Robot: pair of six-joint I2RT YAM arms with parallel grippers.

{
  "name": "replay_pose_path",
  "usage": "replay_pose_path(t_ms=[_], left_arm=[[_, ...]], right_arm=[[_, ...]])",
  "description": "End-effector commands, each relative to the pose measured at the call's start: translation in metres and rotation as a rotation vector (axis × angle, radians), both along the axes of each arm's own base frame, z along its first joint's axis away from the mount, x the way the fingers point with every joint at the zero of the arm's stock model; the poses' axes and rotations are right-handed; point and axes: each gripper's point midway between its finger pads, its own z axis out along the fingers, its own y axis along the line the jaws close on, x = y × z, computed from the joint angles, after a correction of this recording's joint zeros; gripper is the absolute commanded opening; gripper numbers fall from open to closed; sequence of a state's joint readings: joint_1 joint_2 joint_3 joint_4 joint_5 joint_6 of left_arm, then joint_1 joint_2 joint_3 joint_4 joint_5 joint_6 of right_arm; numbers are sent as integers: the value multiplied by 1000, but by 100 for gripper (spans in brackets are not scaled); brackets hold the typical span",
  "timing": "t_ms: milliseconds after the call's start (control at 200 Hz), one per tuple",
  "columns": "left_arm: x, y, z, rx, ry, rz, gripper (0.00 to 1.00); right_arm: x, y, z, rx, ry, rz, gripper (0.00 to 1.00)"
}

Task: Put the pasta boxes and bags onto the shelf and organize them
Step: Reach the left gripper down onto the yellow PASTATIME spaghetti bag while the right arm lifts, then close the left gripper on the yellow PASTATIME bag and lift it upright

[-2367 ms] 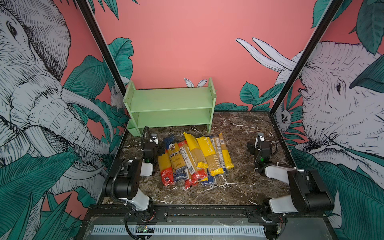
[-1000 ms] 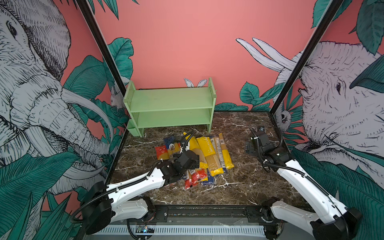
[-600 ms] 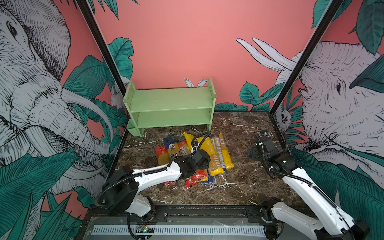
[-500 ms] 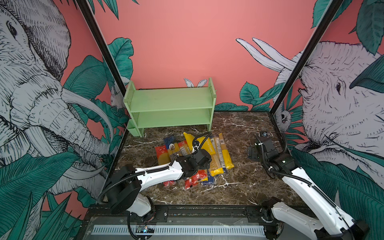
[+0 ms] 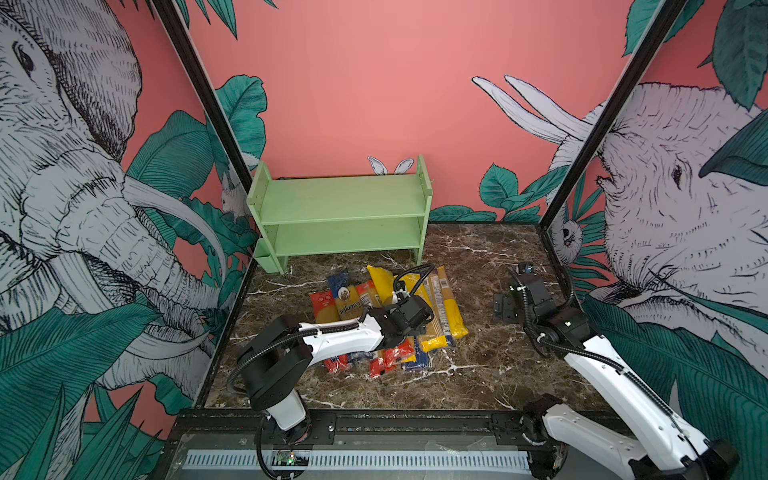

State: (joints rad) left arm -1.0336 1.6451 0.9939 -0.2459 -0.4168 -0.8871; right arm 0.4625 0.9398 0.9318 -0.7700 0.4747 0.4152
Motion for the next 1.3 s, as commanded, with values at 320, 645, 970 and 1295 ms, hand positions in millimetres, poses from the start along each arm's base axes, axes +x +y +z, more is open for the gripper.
replay_pose_path(t_ms=[320,645,970,1295], left_arm=[[-6,-6,-31,8,83,22,84],[-13,1,-47,33,121,22,43],[-16,18,-14,71,64,-14,3],[-16,33,36,65,-58,-75,0]], right_arm=[[-2,5,5,30,-8,21,99],[-4,3,15,36,-22,13,99],[-4,9,20,77,-30,27,99],[-2,16,24,118,-30,44,99]])
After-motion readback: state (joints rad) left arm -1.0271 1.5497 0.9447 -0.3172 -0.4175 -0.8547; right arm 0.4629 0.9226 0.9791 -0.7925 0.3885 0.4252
